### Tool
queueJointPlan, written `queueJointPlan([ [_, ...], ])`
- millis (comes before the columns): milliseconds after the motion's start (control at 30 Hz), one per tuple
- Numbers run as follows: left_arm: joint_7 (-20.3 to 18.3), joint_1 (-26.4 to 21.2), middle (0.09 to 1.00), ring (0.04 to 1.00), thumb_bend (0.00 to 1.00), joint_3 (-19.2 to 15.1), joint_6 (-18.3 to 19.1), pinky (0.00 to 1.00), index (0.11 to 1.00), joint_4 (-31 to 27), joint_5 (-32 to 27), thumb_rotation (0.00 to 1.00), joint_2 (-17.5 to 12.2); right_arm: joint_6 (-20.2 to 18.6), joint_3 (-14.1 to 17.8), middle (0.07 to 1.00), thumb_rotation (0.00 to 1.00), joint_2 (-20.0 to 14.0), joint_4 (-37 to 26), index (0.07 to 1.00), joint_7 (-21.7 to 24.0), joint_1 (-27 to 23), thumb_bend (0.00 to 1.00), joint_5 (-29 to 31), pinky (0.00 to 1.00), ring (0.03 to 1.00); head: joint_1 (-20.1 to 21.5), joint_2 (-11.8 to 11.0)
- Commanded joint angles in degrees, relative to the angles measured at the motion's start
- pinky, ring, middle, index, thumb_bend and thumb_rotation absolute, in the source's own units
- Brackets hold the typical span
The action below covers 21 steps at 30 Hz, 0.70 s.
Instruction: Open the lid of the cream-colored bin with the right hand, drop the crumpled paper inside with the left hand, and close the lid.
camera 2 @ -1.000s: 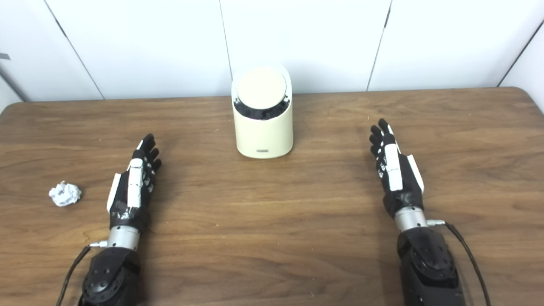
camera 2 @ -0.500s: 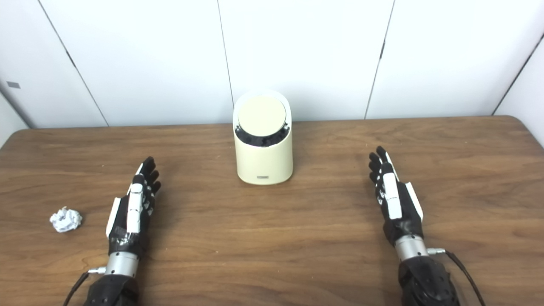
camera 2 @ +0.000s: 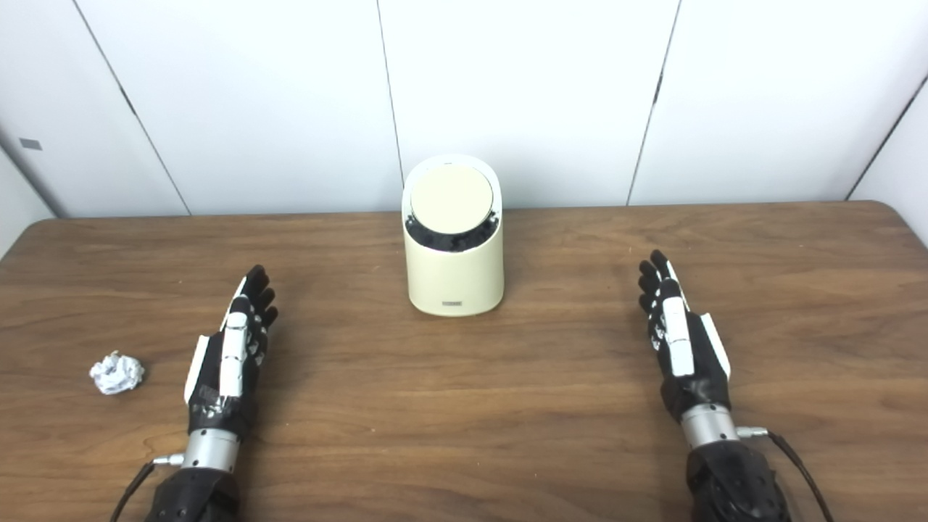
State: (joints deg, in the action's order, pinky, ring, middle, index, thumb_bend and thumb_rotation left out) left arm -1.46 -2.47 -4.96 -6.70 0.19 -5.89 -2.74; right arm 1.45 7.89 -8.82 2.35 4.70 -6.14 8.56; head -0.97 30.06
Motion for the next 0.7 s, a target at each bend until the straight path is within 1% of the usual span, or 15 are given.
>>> queueJointPlan([
  [0, -0.02, 0.77, 1.000, 1.000, 0.37, 0.41, -1.81, 1.00, 0.991, 1.02, 0.39, 0.99, 0.43, 2.17, 0.59, 0.968, 1.00, -1.45, -0.32, 0.985, 0.81, -2.02, 0.57, 0.73, 1.00, 0.977, -0.17, 0.05],
  [100, 0.08, 0.71, 1.000, 1.000, 0.38, 0.43, -2.00, 1.00, 0.983, 1.11, 0.27, 0.96, 0.78, 2.90, 0.43, 0.985, 1.00, -3.04, 1.03, 0.998, 1.44, -3.96, 0.59, -0.04, 1.00, 0.991, -0.59, -0.04],
  [133, 0.15, 0.66, 1.000, 1.000, 0.38, 0.41, -2.27, 1.00, 0.982, 1.25, 0.25, 0.95, 0.96, 2.56, 0.35, 0.983, 0.99, -3.57, 0.97, 0.996, 1.50, -4.69, 0.60, -0.36, 1.00, 0.989, -0.83, -0.12],
  [167, 0.21, 0.61, 1.000, 1.000, 0.37, 0.38, -2.47, 1.00, 0.977, 1.36, 0.23, 0.93, 1.09, 2.23, 0.28, 0.983, 0.95, -3.92, 0.83, 0.992, 1.51, -5.15, 0.60, -0.56, 1.00, 0.989, -0.83, -0.12],
  [233, 0.31, 0.63, 1.000, 1.000, 0.37, 0.45, -2.62, 1.00, 0.975, 1.42, 0.35, 0.92, 1.30, 0.84, 0.16, 0.984, 0.92, -4.59, -0.10, 0.988, 1.68, -5.97, 0.60, -0.39, 1.00, 0.991, -0.82, -0.25],
  [267, 0.34, 0.65, 1.000, 1.000, 0.38, 0.51, -2.66, 1.00, 0.975, 1.43, 0.47, 0.91, 1.37, 0.05, 0.11, 0.984, 0.88, -4.87, -0.64, 0.979, 1.65, -6.36, 0.58, -0.35, 1.00, 0.992, -0.84, -0.29],
  [333, 0.65, 0.71, 0.998, 1.000, 0.38, 0.52, -2.79, 1.00, 0.971, 1.47, 0.72, 0.90, 1.71, -1.89, 0.00, 0.976, 0.84, -5.48, -1.66, 0.965, 1.43, -7.39, 0.57, -0.62, 1.00, 0.989, -0.88, -0.45],
  [367, 0.75, 0.72, 0.995, 1.000, 0.38, 0.54, -2.90, 1.00, 0.967, 1.51, 0.89, 0.90, 1.77, -2.49, -0.12, 0.972, 0.82, -5.83, -1.82, 0.961, 1.36, -7.99, 0.57, -1.02, 1.00, 0.987, -0.88, -0.45],
  [433, 0.89, 0.67, 0.994, 1.000, 0.38, 0.55, -3.08, 1.00, 0.965, 1.77, 1.17, 0.91, 1.92, -3.32, -0.41, 0.970, 0.79, -6.49, -1.69, 0.961, 1.67, -9.21, 0.60, -1.48, 1.00, 0.981, -0.84, -0.94],
  [500, 1.00, 0.61, 0.992, 1.000, 0.38, 0.57, -3.08, 1.00, 0.962, 2.05, 1.36, 0.88, 2.10, -4.21, -1.34, 0.966, 0.74, -7.38, -1.99, 0.960, 1.72, -10.28, 0.63, -3.29, 1.00, 0.974, -0.81, -1.29],
  [567, 0.87, 0.55, 0.994, 1.000, 0.39, 0.72, -3.11, 1.00, 0.967, 2.41, 1.47, 0.86, 2.12, -4.97, -1.80, 0.968, 0.68, -7.73, -2.14, 0.964, 1.98, -11.16, 0.64, -3.70, 1.00, 0.970, -0.82, -1.51],
  [633, 0.73, 0.61, 0.999, 1.000, 0.37, 0.92, -3.30, 1.00, 0.976, 2.67, 1.61, 0.85, 2.14, -6.52, -1.85, 0.965, 0.56, -7.53, -2.36, 0.964, 2.03, -12.24, 0.65, -3.42, 0.99, 0.970, -0.81, -1.78],
  [667, 0.75, 0.59, 1.000, 1.000, 0.37, 0.95, -3.44, 1.00, 0.976, 2.86, 1.66, 0.85, 2.18, -6.97, -1.96, 0.963, 0.53, -7.50, -2.38, 0.963, 1.98, -12.69, 0.65, -3.67, 0.99, 0.972, -0.87, -1.85],
])
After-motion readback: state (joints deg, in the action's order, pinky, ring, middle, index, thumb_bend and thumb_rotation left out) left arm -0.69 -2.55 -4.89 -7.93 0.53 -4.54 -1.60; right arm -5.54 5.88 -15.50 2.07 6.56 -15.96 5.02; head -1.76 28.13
